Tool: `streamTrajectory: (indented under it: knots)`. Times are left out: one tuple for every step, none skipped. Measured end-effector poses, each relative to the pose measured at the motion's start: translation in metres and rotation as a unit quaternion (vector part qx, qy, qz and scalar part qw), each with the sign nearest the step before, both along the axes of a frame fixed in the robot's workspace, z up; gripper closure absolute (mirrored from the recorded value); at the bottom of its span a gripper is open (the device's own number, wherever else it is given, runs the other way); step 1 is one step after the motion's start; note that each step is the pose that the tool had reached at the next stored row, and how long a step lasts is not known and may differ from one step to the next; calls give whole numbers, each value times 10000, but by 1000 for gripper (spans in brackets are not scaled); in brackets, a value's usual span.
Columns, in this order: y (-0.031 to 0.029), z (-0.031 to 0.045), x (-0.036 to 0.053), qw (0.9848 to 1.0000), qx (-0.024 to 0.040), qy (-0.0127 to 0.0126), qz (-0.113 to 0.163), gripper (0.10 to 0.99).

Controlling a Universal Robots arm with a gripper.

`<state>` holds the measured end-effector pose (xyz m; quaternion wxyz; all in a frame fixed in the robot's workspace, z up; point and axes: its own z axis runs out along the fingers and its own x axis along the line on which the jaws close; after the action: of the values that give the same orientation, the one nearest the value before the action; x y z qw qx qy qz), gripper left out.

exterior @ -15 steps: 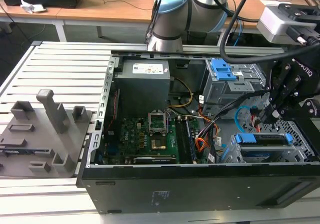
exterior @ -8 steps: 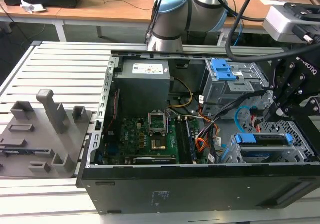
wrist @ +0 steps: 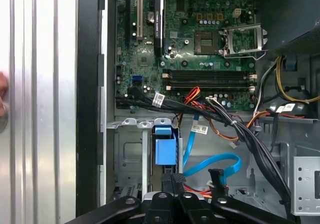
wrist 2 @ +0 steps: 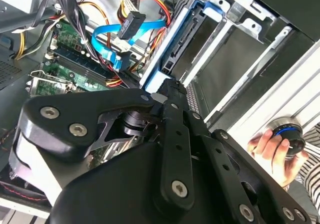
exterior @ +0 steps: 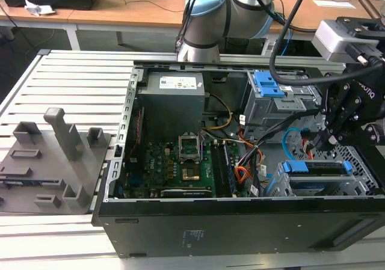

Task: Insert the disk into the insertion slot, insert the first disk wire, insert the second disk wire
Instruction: 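Insert the disk into the insertion slot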

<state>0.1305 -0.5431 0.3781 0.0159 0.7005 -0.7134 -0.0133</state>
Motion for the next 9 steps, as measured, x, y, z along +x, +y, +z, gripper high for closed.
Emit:
streamTrajectory:
  knots:
    - [0, -19, 0, 10000, 0, 0, 0, 980]
    - [0, -42, 3, 10000, -1, 0, 0, 980]
    - [0, -45, 7, 10000, -2, 0, 0, 980]
    - [-1, -46, 7, 10000, -1, 0, -1, 980]
    - [0, -47, 8, 10000, 0, 0, 0, 980]
    - [0, -47, 8, 10000, 0, 0, 0, 980]
    - [0, -47, 8, 10000, 0, 0, 0, 980]
    - [0, -47, 9, 10000, 0, 0, 0, 980]
    - [0, -47, 9, 10000, 0, 0, 0, 980]
